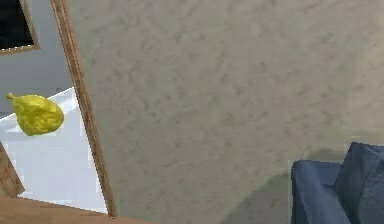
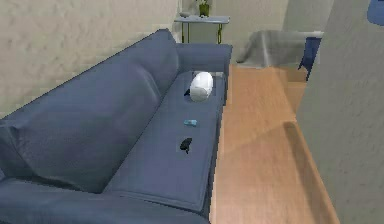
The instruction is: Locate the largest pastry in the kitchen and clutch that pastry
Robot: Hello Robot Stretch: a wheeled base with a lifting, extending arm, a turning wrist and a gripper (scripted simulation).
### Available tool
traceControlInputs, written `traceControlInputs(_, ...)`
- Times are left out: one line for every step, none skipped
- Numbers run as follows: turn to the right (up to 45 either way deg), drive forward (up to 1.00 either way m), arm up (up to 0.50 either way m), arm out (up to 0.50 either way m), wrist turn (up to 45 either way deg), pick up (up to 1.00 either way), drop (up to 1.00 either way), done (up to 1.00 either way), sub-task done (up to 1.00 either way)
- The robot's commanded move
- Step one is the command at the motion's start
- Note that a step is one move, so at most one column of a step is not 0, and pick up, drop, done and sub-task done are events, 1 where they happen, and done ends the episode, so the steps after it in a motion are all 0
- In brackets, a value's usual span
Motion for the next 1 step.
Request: traceControlInputs(-33.0, 0.0, 0.0, 0.0, 0.0, 0.0, 0.0, 0.0, 0.0)
